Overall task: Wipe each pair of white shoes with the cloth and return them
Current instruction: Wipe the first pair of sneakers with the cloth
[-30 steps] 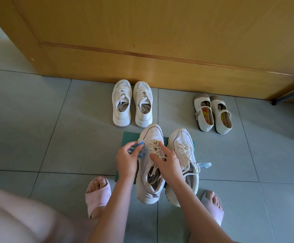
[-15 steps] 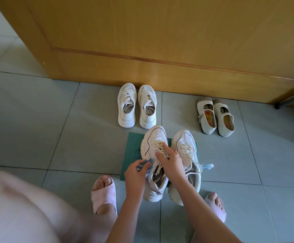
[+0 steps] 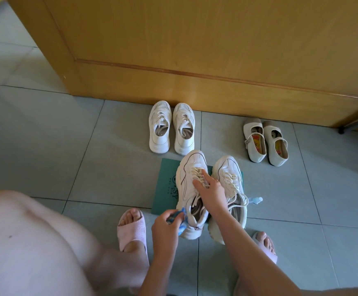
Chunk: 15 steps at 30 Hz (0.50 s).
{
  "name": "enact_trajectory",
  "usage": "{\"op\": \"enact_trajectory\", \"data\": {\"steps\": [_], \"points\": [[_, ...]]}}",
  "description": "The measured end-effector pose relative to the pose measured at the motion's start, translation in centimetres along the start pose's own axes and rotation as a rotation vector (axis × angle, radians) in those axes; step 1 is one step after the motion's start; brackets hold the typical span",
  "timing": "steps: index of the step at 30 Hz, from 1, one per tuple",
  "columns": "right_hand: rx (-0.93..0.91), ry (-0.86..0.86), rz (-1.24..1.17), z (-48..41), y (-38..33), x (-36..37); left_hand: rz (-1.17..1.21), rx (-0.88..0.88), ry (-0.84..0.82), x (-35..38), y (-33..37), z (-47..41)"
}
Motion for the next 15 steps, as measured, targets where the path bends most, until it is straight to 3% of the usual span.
{"op": "enact_trajectory", "data": {"steps": [7, 11, 15], "points": [[0.032, -0.018, -0.033, 0.2, -0.2, 0.0, -0.105, -0.042, -0.083, -0.7, -1.6, -1.6], [0.017, 0.007, 0.004, 0.4, -0.2, 0.1, 0.023, -0.035, 0.03, -1.5, 0.8, -3.7], [-0.001, 0.075, 0.126, 0.4, -0.1, 0.1, 0.178, 0.0, 0.03, 0.0, 4.7, -6.3]]}}
Point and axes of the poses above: each hand's wrist, its own z-axis away from the middle knuckle, its own x-axis out of the palm, y = z × x, the point moved 6 cm from there along -z, towards the middle knuckle, and after that the axes turned 15 degrees about y, right-handed, at the moved point
